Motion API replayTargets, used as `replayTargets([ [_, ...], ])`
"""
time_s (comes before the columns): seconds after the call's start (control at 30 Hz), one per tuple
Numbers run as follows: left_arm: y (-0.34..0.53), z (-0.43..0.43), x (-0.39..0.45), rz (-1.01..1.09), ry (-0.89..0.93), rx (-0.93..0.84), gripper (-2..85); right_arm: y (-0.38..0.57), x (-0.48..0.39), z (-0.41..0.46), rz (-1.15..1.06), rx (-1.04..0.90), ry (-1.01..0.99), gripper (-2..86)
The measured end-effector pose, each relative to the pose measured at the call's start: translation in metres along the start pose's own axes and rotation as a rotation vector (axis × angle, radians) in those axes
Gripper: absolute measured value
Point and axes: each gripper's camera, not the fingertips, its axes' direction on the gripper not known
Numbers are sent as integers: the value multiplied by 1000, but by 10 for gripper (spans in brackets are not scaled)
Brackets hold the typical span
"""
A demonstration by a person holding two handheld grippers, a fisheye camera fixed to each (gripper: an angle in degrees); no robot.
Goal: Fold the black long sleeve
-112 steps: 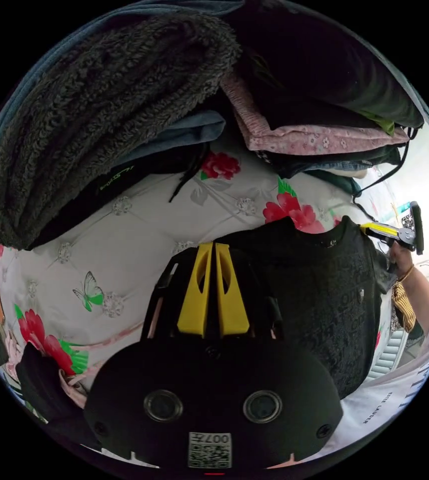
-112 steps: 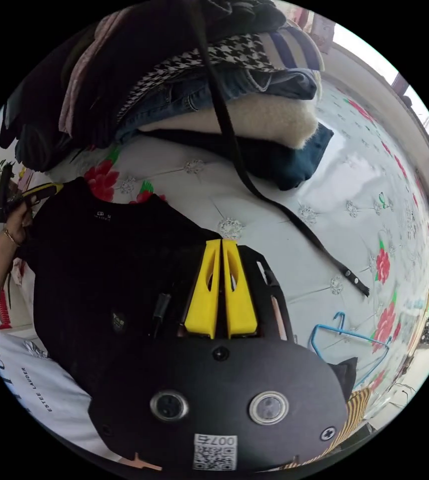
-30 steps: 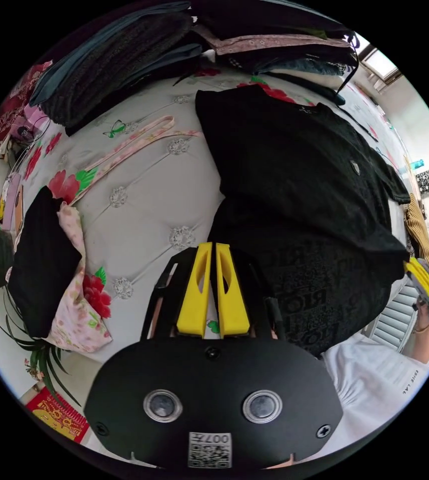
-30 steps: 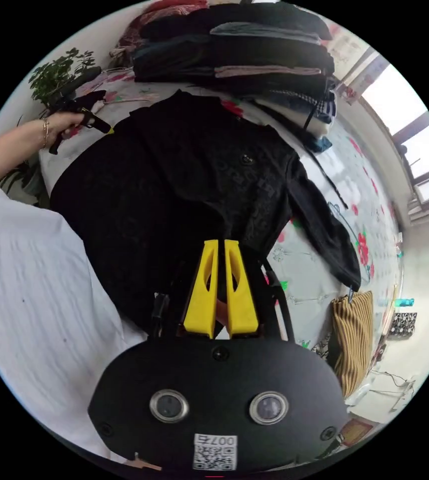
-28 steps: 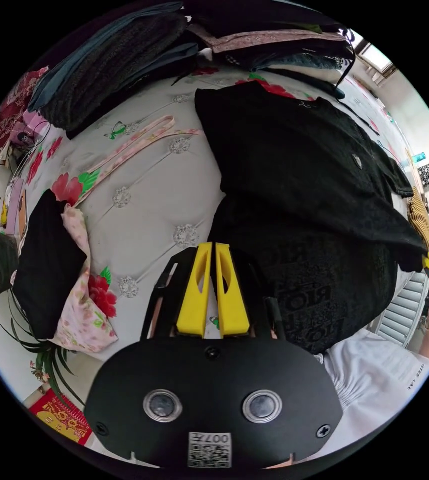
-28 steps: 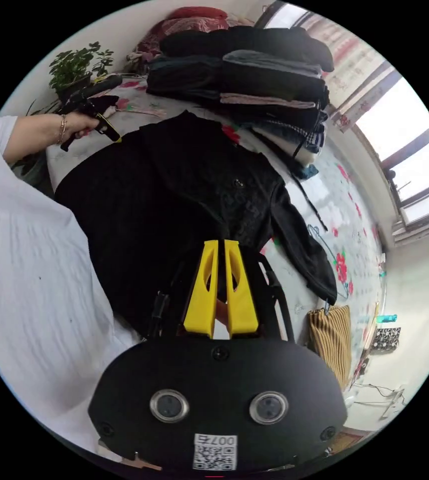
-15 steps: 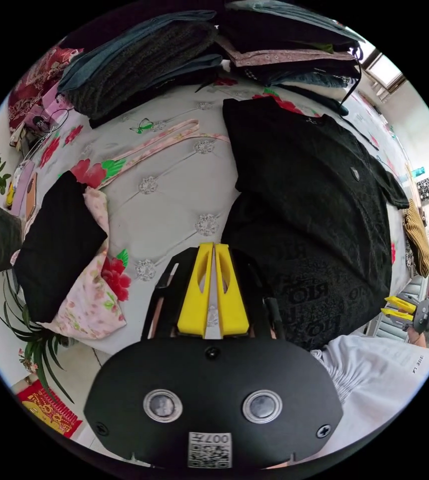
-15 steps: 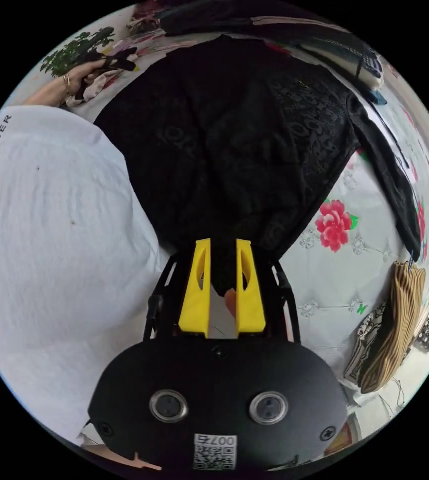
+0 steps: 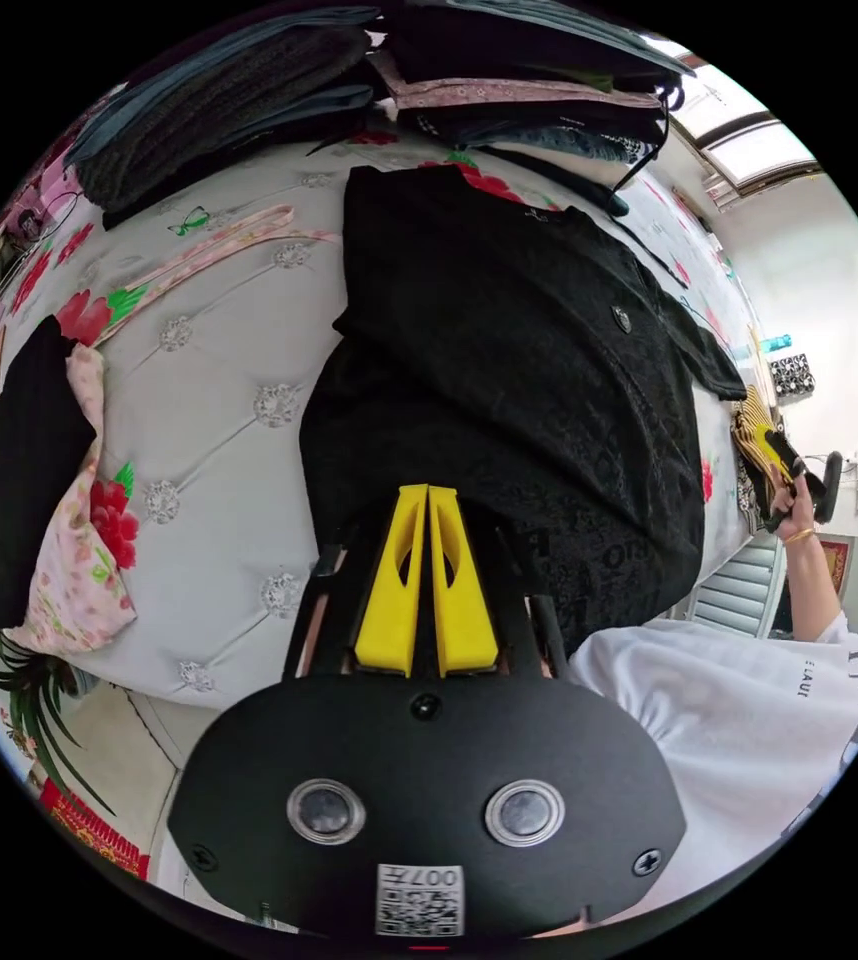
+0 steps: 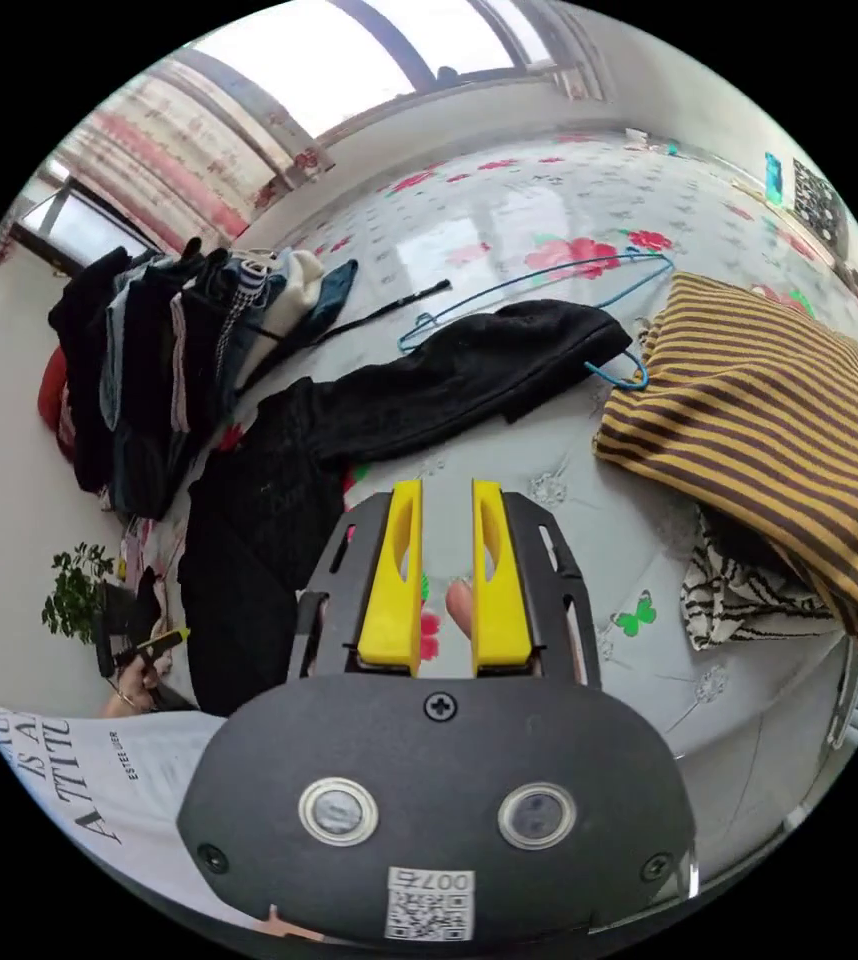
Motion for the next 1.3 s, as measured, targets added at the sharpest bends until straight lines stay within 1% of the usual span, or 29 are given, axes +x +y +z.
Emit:
replayTargets([
  [0.07,0,-5,2,-3,-27,11,-8,-33,44,1,183,54,-64,24],
  [0.17,-5,-16,-1,-28,-15,32,-9,-62,84,15,354,76,-118,23],
  [0.33,-13,-20,-13,-84,-14,18,-9,-92,104,51,449,32,-132,16],
  [0.43,-12,-20,-21,-118,-14,10,-9,-97,107,60,505,49,-123,5],
  [0.5,-10,-21,-26,-136,-9,14,-10,-101,97,54,458,91,-159,1],
  [0.53,-9,-21,-27,-139,-6,15,-10,-104,80,43,380,153,-173,0],
  [0.57,-9,-22,-29,-143,4,19,-10,-108,59,31,290,182,-173,-1],
  [0.6,-9,-23,-30,-143,13,25,-9,-110,46,26,244,185,-169,-1],
  [0.63,-9,-24,-31,-141,16,28,-9,-110,14,14,116,210,-157,-1],
  [0.67,-10,-25,-31,-136,24,37,-10,-105,-29,3,-71,228,-147,-1],
  [0.7,-11,-27,-31,-128,32,46,-10,-101,-52,-1,-178,223,-143,-1],
  [0.77,-14,-28,-30,-114,41,56,-10,-60,-154,0,-653,113,-163,0],
  [0.8,-15,-28,-29,-103,48,64,-10,-44,-176,5,-767,66,-183,1],
  [0.83,-16,-28,-29,-97,53,67,-10,-10,-215,19,-946,-44,-225,3],
  [0.87,-16,-27,-30,-89,60,72,-10,24,-243,39,-1053,-167,-256,5],
  [0.9,-16,-27,-31,-86,67,77,-10,41,-254,52,-1084,-224,-261,8],
  [0.97,-14,-27,-32,-75,85,87,-10,104,-276,102,-1139,-448,-276,19],
  [1.03,-10,-29,-33,-55,93,96,-10,137,-281,125,-1136,-556,-261,28],
  [1.1,-4,-31,-35,-22,101,103,-10,151,-280,130,-1110,-540,-218,35],
  [1.13,-3,-31,-35,-12,105,104,-10,148,-277,128,-1060,-484,-189,39],
  [1.2,-2,-29,-35,22,106,107,-9,129,-269,122,-945,-398,-171,46],
  [1.27,-3,-24,-35,36,108,97,-9,88,-255,120,-765,-290,-162,55],
  [1.3,-3,-20,-36,37,116,89,-9,78,-252,121,-729,-271,-158,58],
])
